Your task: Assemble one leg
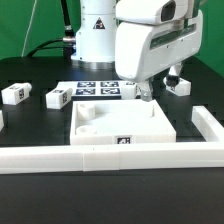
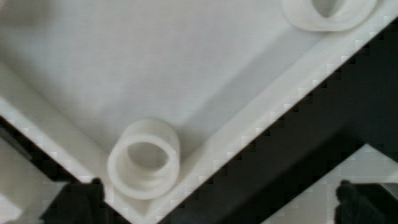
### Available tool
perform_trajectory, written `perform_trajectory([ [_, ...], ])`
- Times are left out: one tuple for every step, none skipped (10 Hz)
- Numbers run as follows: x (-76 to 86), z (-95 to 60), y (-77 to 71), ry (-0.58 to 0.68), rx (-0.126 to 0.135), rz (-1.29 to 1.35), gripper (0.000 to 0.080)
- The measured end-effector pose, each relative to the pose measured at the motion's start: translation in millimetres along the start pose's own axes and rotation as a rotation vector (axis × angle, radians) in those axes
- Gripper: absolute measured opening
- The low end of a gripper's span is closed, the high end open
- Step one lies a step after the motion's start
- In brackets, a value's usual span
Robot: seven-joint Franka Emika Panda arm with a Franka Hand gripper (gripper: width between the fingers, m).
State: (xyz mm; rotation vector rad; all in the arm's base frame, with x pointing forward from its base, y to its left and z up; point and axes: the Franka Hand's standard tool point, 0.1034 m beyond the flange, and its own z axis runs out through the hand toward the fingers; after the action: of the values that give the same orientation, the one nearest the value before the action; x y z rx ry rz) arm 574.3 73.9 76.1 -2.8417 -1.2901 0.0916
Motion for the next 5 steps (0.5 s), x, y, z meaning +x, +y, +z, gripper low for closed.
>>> perform_trajectory([
  [0.0,0.0,0.0,0.000,0.000,0.000,0.0650],
  [0.0,0.0,0.0,0.000,0.000,0.000,0.0650],
  [-0.1,0.1,0.0,0.000,0.000,0.000,0.0650],
  [-0.2,0.2,-0.1,0.000,0.000,0.000,0.0650],
  [-0.2,0.2,-0.1,0.000,0.000,0.000,0.0650],
])
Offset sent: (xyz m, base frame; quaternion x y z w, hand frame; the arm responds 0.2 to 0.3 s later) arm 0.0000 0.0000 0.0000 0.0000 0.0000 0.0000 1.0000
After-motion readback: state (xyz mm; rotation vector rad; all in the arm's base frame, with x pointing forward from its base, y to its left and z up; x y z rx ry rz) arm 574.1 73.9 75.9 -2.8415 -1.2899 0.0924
